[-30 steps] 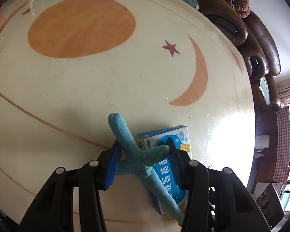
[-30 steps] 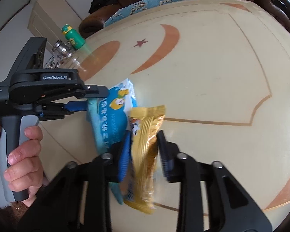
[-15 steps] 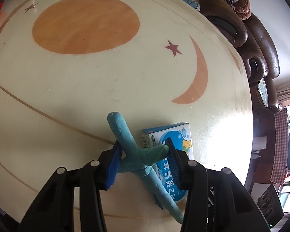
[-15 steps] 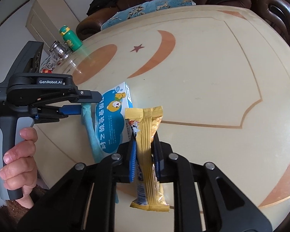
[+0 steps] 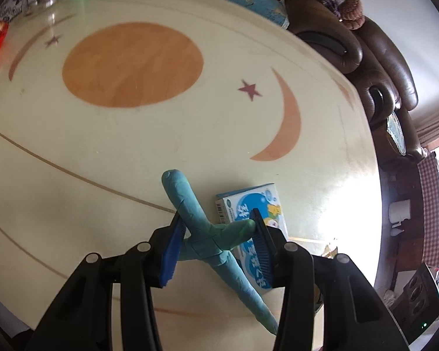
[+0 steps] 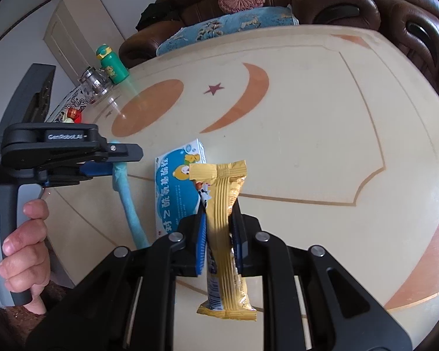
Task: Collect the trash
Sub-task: 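Lift the plush toy with the left tool while the right tool lifts the snack wrapper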
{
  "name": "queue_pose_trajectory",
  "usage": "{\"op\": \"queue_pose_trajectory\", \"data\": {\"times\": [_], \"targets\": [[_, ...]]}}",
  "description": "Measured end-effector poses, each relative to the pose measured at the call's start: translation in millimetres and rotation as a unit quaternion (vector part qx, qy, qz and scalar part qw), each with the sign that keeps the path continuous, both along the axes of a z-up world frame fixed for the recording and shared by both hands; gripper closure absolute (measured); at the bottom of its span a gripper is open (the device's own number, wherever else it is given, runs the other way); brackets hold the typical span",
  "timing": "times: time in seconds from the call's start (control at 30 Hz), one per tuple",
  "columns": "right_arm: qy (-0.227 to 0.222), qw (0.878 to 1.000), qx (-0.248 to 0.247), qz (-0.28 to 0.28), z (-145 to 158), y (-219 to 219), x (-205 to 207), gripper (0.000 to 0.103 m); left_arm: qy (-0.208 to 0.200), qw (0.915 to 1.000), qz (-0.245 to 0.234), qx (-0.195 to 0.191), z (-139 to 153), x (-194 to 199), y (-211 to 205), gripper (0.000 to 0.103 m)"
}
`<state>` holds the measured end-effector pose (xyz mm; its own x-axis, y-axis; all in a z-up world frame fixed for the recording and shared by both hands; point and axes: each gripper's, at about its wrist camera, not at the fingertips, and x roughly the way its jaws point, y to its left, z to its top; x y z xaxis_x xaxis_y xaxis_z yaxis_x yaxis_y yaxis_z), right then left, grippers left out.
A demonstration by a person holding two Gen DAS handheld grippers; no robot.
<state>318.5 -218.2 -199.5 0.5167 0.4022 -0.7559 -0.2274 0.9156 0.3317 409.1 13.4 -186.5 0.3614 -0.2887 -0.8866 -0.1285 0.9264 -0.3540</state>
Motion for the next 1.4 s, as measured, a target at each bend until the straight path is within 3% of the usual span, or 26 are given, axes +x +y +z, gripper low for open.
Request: {"op": "queue_pose_trajectory", "data": {"times": [0.43, 0.97, 1.4], "targets": [[-0.092, 0.993, -0.067, -0.019, 64.3, 19.1, -43.6, 0.087, -0.089, 0.9922, -0.044, 0.075, 68.1, -64.4, -11.5, 0.059], [-0.16, 0.981, -0.101, -0.042, 148.3, 31.4, -127.8, 0.087, -0.153, 0.9776, -0.079, 0.121, 121.5, -170.7, -22.9, 0.059], [-0.194, 0.969, -0.133, -0.071, 183.3, 33.1, -206.4, 0.087, -0.199, 0.9602, -0.091, 0.174, 148.8, -251.5, -31.4, 0.059]]}}
